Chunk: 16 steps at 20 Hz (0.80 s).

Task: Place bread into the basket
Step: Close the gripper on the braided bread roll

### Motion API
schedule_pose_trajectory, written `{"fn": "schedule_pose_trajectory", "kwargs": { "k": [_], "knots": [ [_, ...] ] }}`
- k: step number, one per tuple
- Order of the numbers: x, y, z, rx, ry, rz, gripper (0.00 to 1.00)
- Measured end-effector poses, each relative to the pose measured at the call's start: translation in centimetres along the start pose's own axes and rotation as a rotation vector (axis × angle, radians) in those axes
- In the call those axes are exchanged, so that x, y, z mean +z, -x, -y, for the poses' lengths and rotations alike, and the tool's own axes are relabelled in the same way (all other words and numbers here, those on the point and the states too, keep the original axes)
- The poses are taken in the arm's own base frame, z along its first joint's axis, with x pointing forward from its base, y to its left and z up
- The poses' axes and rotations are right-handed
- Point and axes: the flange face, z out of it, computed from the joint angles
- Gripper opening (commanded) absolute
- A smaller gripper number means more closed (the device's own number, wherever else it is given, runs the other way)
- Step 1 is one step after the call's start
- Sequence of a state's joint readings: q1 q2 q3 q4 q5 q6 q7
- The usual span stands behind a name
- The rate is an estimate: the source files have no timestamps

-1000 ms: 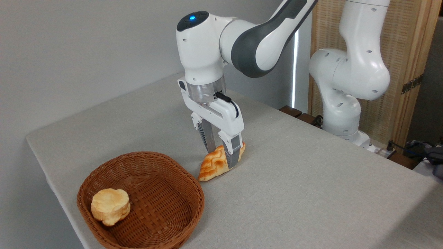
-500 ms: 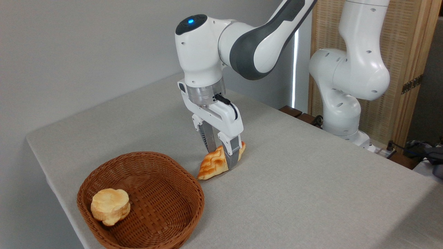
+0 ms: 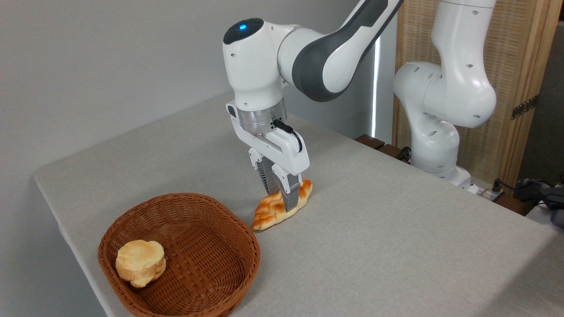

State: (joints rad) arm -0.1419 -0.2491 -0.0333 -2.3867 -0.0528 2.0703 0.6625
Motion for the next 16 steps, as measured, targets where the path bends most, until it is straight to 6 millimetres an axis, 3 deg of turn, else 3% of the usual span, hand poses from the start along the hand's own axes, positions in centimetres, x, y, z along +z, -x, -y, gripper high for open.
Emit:
{"fn": "schedule_pose_trajectory", "kwargs": {
  "k": [16],
  "knots": [
    [-0.25,0.34,-0.22,0.010,0.010,0.013,0.39]
  ]
}}
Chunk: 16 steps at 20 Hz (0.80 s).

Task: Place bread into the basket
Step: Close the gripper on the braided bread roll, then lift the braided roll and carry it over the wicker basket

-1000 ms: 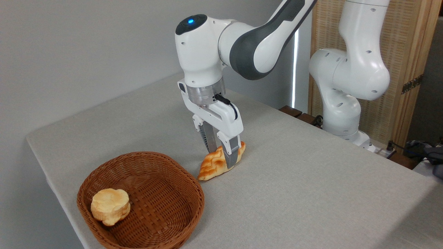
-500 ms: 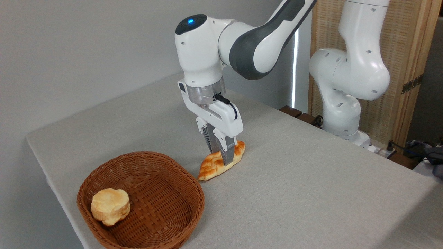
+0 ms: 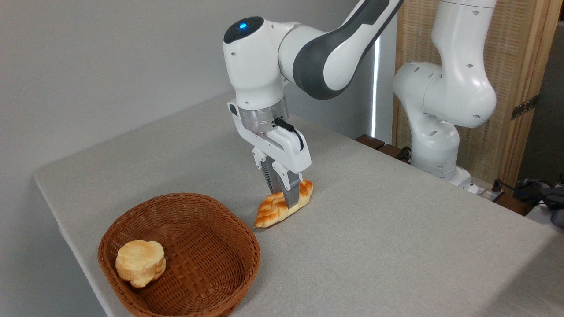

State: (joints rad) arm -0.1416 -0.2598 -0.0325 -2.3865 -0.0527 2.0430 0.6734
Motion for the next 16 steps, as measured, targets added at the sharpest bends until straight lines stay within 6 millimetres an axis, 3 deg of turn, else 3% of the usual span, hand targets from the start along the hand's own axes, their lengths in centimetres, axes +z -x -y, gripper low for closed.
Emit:
{"fn": "schedule_pose_trajectory", "kwargs": {
  "k": [6,16],
  "knots": [
    [-1.8,0.7,0.4,-0.007,0.014,0.007,0.40],
    [-10.0,-0.2,2.0,-0.003,-0.056,-0.132,0.41]
  ]
}}
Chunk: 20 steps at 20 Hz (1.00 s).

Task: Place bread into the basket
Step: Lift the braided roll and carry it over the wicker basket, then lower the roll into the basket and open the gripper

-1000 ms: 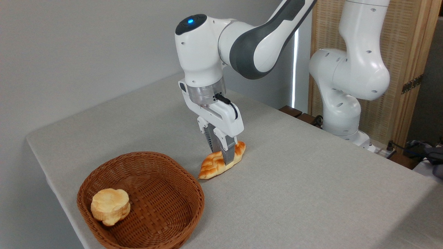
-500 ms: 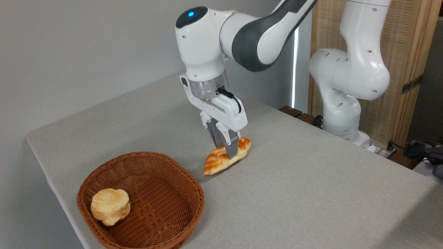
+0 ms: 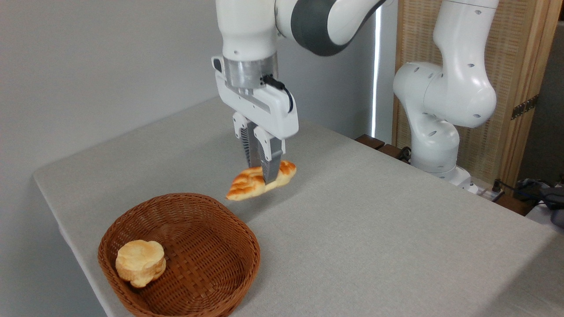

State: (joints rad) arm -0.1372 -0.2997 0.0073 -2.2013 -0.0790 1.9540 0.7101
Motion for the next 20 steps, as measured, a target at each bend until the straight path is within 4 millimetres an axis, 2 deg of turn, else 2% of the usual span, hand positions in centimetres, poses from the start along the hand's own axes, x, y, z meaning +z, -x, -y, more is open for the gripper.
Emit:
{"fn": "schedule_pose_trajectory", "kwargs": {
  "k": [6,13,14,15,16,18,20],
  "knots": [
    [-2.9,-1.1,2.5,0.001,-0.134,-0.168,0.44],
    [-3.7,-1.2,5.4,-0.038,-0.247,-0.291,0.44],
    [-3.6,-1.2,5.8,-0.044,-0.260,-0.302,0.47],
    [-3.4,-1.3,6.3,-0.049,-0.271,-0.313,0.60],
    [-3.1,-1.5,6.6,-0.051,-0.282,-0.322,0.61],
    [-2.3,-1.9,7.3,-0.055,-0.302,-0.337,0.89],
    [-1.4,-2.2,7.9,-0.060,-0.312,-0.342,1.00]
  ]
}}
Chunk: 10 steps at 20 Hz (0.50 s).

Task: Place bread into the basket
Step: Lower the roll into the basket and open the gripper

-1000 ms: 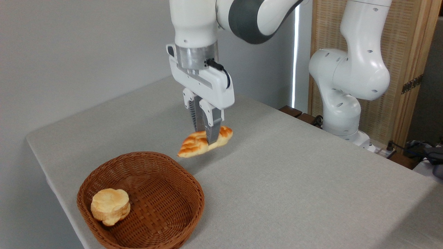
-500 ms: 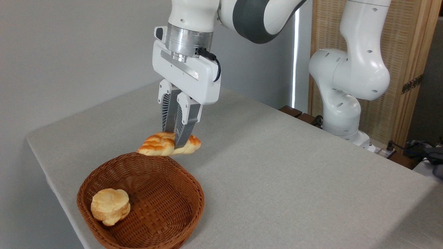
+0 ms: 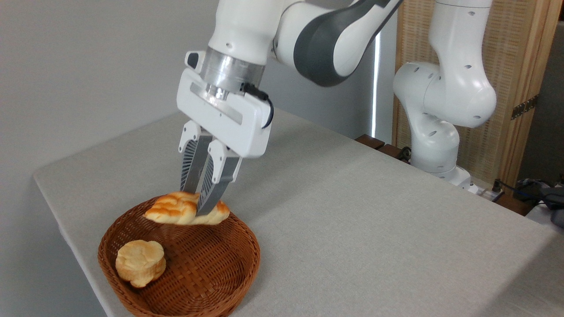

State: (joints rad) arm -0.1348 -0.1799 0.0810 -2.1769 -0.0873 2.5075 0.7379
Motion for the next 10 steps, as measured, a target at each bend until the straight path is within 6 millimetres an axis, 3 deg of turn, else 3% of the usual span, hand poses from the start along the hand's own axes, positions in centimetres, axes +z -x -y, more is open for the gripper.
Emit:
{"fn": "schedule_pose_trajectory", "kwargs": {
  "k": [10],
  "knots": [
    [4.5,0.4,0.2,-0.004,-0.007,0.014,1.00]
  ]
}}
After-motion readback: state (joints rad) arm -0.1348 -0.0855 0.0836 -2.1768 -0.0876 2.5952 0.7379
